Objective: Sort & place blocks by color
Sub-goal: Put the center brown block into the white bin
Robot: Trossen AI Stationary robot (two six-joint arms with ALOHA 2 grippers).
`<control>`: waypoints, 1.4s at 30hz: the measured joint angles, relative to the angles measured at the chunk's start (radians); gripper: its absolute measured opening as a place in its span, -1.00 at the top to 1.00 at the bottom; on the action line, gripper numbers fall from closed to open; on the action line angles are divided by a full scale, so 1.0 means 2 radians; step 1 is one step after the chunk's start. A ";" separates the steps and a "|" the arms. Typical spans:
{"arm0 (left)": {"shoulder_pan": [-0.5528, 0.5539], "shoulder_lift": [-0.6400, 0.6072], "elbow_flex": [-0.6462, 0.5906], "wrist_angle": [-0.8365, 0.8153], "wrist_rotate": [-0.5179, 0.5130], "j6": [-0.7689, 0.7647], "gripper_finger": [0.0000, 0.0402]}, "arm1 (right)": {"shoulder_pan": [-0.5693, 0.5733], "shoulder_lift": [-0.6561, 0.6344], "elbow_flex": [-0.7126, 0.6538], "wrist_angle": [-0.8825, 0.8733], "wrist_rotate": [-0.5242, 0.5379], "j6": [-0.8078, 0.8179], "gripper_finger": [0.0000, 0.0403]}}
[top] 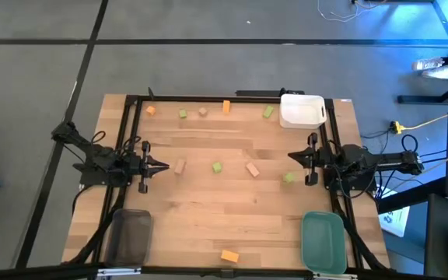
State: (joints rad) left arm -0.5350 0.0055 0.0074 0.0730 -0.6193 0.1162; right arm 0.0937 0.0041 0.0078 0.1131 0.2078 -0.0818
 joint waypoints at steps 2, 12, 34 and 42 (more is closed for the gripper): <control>0.000 0.000 0.000 0.000 0.000 0.000 0.89 | 0.000 0.000 0.005 0.013 0.000 0.018 0.98; 0.000 0.000 0.000 0.000 0.000 0.000 0.96 | 0.001 0.076 0.202 -0.144 0.019 0.055 1.00; 0.000 0.000 0.000 0.000 0.000 0.000 0.89 | 0.001 0.637 0.828 -0.811 0.018 0.423 1.00; 0.000 0.000 0.000 0.000 0.000 0.000 0.94 | -0.025 0.683 0.890 -0.839 -0.053 0.426 0.81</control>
State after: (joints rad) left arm -0.5350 0.0055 0.0076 0.0731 -0.6190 0.1158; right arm 0.0432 1.3696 1.7871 -1.5652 0.1009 0.7706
